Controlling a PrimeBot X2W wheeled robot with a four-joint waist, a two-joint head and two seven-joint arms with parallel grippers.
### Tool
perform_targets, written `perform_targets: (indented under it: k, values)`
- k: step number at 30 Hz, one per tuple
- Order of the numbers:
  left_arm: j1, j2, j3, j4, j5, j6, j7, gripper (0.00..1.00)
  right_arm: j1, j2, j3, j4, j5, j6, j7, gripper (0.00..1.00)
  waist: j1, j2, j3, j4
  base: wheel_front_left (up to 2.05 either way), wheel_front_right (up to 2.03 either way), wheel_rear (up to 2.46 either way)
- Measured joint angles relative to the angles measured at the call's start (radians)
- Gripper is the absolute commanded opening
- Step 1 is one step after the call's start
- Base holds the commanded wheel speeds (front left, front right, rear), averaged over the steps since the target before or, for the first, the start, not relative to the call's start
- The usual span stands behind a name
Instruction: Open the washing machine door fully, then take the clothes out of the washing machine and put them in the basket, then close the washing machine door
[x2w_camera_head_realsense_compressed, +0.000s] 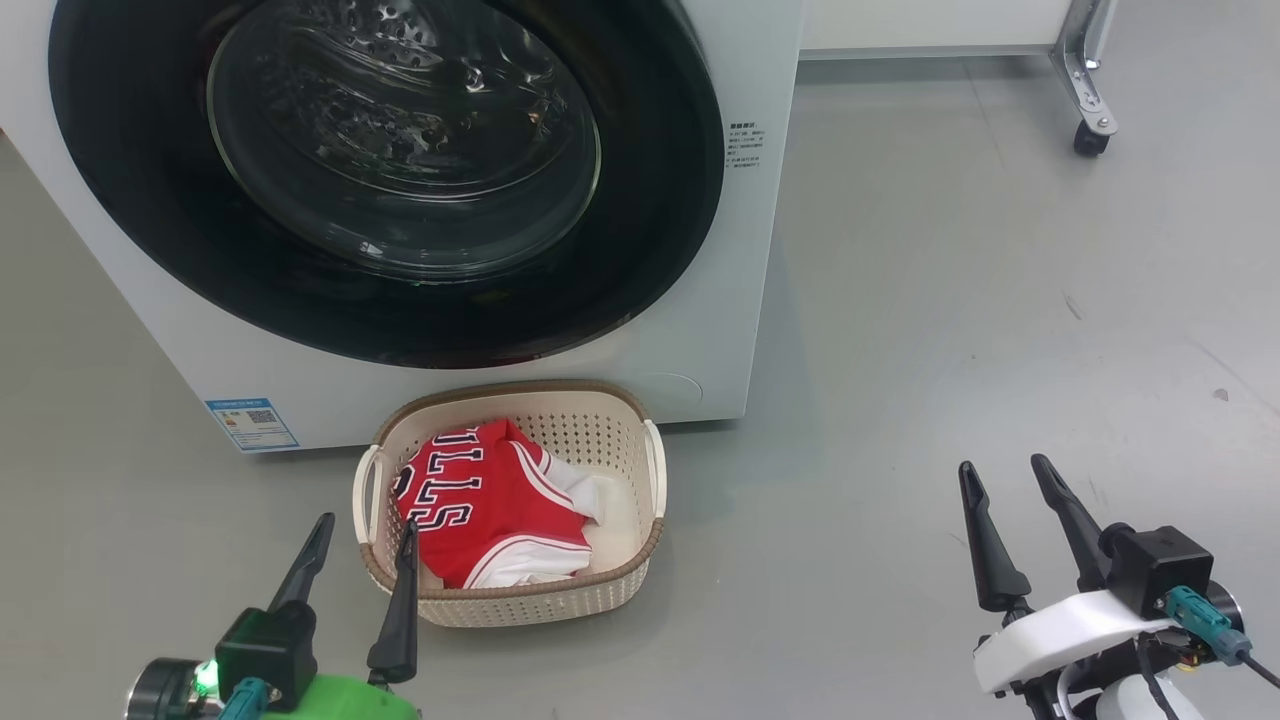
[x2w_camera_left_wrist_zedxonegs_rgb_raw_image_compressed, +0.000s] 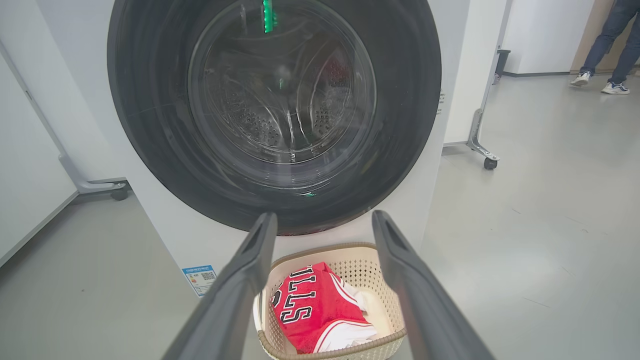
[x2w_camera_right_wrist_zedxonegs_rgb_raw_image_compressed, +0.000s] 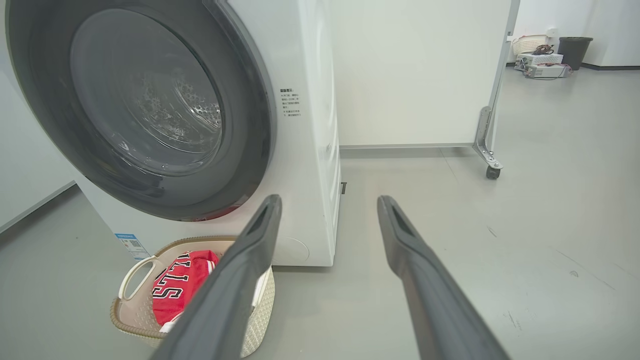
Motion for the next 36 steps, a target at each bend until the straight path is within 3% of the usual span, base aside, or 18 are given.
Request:
perform_targets:
  k: [36]
  values:
    - [0.014,0.001,0.008,-0.042,0.002,0.002,0.018,1.0,0.072,-0.026,-0.006,-0.148,-0.006,-0.034,0.062,1.0,0.0,0.0,0.006,0.004,0.0,0.0,0.0]
